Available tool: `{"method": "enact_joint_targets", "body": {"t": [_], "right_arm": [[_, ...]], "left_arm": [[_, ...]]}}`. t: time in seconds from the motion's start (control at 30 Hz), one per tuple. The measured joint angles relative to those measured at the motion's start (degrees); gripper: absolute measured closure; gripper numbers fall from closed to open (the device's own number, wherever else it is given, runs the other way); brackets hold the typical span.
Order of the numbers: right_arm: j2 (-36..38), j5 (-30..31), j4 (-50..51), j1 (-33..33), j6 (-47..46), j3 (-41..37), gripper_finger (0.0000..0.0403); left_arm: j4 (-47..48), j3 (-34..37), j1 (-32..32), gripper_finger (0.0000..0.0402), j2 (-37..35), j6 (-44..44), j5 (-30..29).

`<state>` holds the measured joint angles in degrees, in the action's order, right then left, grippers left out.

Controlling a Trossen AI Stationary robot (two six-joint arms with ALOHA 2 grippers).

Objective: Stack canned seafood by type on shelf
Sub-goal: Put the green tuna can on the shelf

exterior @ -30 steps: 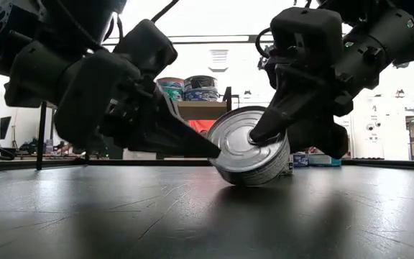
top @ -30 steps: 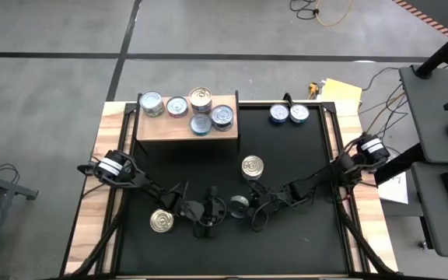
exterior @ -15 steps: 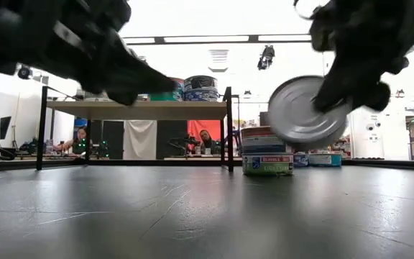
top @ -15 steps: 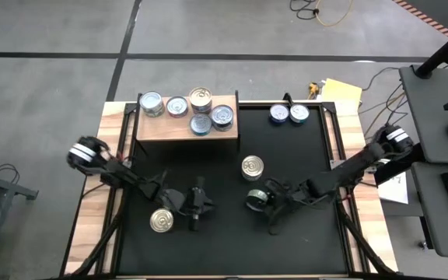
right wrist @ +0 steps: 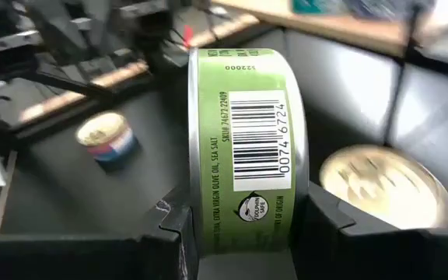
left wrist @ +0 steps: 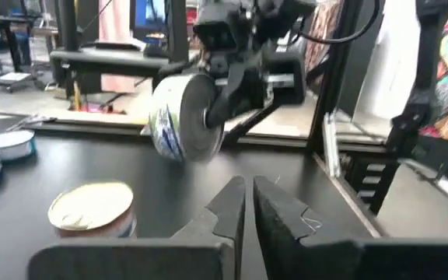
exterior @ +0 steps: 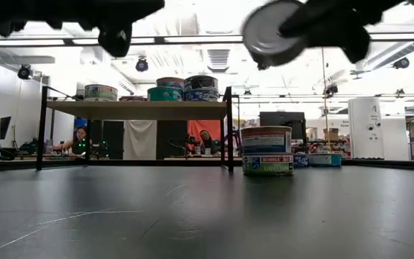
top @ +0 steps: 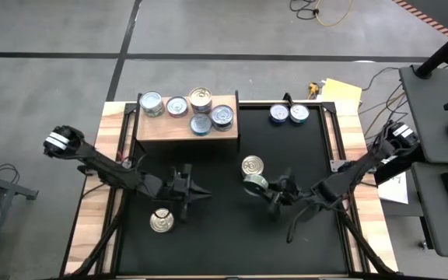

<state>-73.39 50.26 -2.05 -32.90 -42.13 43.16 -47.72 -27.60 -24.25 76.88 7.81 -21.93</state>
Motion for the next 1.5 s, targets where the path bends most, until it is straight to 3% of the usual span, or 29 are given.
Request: {"method": "enact_joint_targets", "body": {"t": [0.2, 0.4, 0.53, 0.8, 0.97, 1.5], "right_arm": [[-4.64, -0.65, -17.36, 1.06, 14.77, 0.00, 0.0272], [-9.35, -2.41, -28.37, 1.72, 21.81, 0.01, 0.0272], [-11.98, -4.02, -30.40, 1.83, 24.92, 1.12, 0.0272], [-15.51, -4.96, -30.30, 1.81, 29.03, 4.84, 0.0272], [-16.34, -8.18, -30.07, 1.91, 32.17, 7.44, 0.0272], [-21.83, -14.70, -29.61, 4.85, 41.08, 14.46, 0.0272]], "left_arm": [[5.88, -3.76, 0.01, 0.0337, -2.52, 1.04, -0.07], [14.83, -8.13, 0.01, 0.0260, -2.77, 5.07, -0.02], [20.94, -11.31, 0.04, 0.0201, -1.71, 6.29, -0.02], [20.99, -12.73, 0.00, 0.0107, 0.98, 0.54, 0.32], [20.17, -12.48, -0.02, 0.0091, 1.64, -1.04, 3.05], [19.38, -12.73, -0.09, 0.0098, 1.71, -1.30, 3.87]]}}
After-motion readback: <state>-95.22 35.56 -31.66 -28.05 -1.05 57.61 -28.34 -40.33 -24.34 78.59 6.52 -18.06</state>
